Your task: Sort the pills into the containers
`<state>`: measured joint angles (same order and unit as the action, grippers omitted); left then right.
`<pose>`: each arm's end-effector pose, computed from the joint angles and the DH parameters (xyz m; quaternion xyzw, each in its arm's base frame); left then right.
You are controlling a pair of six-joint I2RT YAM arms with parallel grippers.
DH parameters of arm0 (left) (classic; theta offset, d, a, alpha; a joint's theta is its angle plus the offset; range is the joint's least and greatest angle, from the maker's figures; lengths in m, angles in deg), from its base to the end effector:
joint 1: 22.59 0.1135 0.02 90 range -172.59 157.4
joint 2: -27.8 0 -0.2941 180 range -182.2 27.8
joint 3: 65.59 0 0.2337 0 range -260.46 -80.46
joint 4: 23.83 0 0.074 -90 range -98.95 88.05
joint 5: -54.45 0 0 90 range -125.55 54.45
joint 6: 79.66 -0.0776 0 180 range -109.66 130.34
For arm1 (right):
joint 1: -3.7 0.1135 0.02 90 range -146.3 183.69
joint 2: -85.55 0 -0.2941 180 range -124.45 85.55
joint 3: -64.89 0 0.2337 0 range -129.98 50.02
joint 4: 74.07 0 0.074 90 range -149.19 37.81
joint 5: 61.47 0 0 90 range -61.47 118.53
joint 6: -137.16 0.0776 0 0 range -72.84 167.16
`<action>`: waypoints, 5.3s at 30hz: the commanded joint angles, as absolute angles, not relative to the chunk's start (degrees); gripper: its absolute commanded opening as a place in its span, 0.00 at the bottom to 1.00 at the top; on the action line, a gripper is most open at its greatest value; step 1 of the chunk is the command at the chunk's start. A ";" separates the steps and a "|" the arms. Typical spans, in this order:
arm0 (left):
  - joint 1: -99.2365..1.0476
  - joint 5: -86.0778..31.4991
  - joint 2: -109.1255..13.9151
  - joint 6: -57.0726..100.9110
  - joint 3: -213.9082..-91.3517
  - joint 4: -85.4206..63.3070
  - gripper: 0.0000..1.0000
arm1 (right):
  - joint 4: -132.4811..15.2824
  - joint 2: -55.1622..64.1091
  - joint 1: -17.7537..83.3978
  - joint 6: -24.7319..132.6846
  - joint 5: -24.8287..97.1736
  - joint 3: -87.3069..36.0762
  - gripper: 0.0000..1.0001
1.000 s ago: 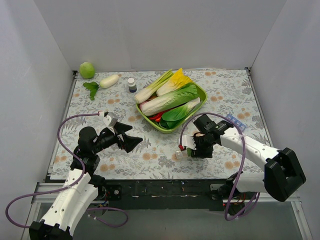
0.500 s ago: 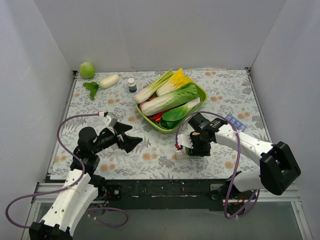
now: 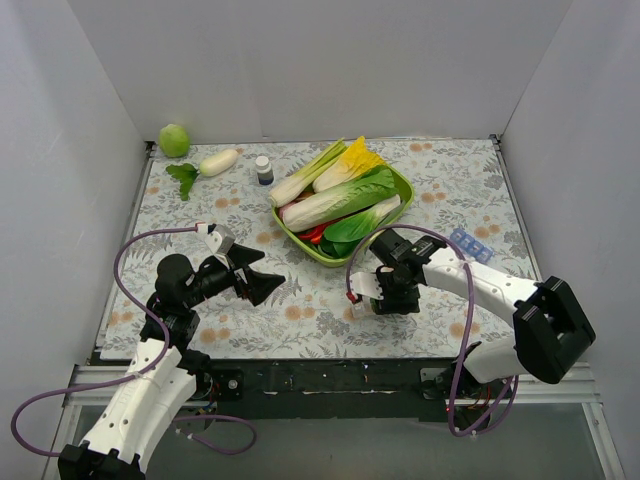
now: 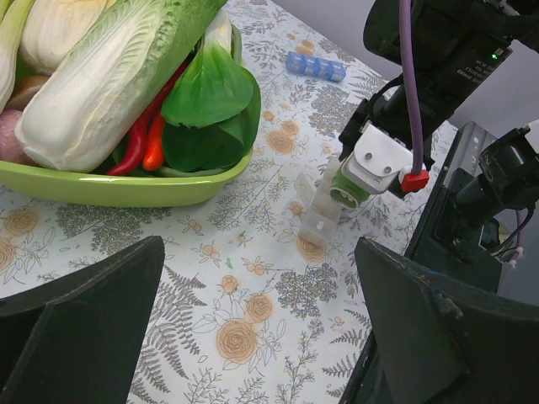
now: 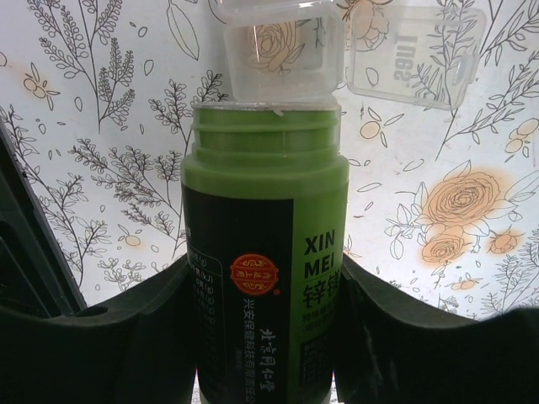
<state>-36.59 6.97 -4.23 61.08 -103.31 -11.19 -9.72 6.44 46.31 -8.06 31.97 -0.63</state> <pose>0.1168 -0.0832 0.2768 0.0082 0.7379 -0.5601 0.3765 0.1611 0.1546 0.1993 -0.7513 0.6509 0.0181 0.1076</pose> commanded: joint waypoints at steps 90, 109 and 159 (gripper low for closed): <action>-41.57 -32.71 -38.98 86.80 -120.36 20.14 0.95 | -91.99 49.69 34.28 55.08 68.71 23.04 0.01; -51.25 -55.42 -59.02 91.02 -128.62 22.16 0.69 | -81.00 53.03 34.19 49.10 69.58 26.11 0.01; -66.62 -5.22 -49.89 121.61 -122.73 -35.85 0.15 | -45.66 42.58 36.30 18.42 59.04 15.04 0.01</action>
